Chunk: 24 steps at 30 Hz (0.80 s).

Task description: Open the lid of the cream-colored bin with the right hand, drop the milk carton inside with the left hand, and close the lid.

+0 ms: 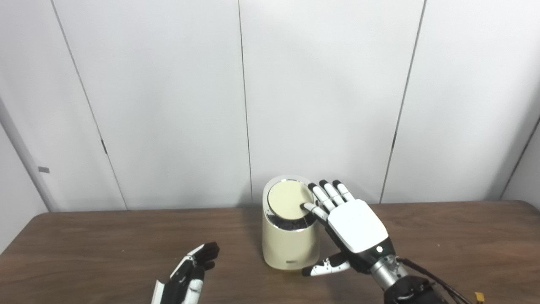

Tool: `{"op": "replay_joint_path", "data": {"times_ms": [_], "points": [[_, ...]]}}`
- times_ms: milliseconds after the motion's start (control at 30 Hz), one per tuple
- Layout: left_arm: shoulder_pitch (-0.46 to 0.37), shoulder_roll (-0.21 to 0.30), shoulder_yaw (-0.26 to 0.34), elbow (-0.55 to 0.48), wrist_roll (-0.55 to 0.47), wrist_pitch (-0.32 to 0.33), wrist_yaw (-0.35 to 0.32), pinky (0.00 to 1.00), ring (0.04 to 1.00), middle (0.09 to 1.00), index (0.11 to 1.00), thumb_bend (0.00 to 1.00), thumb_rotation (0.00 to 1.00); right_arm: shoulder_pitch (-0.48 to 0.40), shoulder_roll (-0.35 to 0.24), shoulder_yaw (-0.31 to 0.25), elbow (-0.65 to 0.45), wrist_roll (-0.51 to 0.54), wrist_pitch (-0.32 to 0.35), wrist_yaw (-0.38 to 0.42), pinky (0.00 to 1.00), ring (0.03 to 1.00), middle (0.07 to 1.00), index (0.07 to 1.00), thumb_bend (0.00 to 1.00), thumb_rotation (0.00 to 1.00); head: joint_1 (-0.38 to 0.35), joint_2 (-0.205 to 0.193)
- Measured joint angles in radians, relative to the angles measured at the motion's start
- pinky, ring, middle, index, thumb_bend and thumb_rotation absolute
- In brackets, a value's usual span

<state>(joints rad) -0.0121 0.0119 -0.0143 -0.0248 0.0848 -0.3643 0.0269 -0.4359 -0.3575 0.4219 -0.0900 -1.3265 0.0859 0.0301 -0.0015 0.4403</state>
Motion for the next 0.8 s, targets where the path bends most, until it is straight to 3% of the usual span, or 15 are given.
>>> {"op": "replay_joint_path", "data": {"times_ms": [433, 567, 800], "points": [[0.003, -0.007, -0.002, -0.004, 0.02, 0.018, 0.002, 0.77, 0.792, 0.787, 0.795, 0.47, 0.85, -0.013, -0.015, 0.029, -0.002, -0.063, -0.015, 0.008, 1.0, 1.0, 1.0, 0.81, 0.77, 0.71, 0.005, 0.012], [0.005, -0.01, -0.003, -0.006, 0.024, 0.031, 0.002, 0.77, 0.793, 0.788, 0.796, 0.46, 0.86, -0.03, -0.017, 0.037, -0.012, -0.066, -0.016, 0.059, 1.0, 1.0, 1.0, 0.815, 0.77, 0.73, 0.005, 0.015], [0.008, -0.014, -0.006, -0.006, 0.033, 0.034, 0.004, 0.78, 0.79, 0.784, 0.792, 0.44, 0.85, -0.059, -0.016, 0.047, -0.044, -0.08, -0.016, 0.164, 1.0, 1.0, 1.0, 0.795, 0.85, 0.69, 0.009, 0.021]]}}
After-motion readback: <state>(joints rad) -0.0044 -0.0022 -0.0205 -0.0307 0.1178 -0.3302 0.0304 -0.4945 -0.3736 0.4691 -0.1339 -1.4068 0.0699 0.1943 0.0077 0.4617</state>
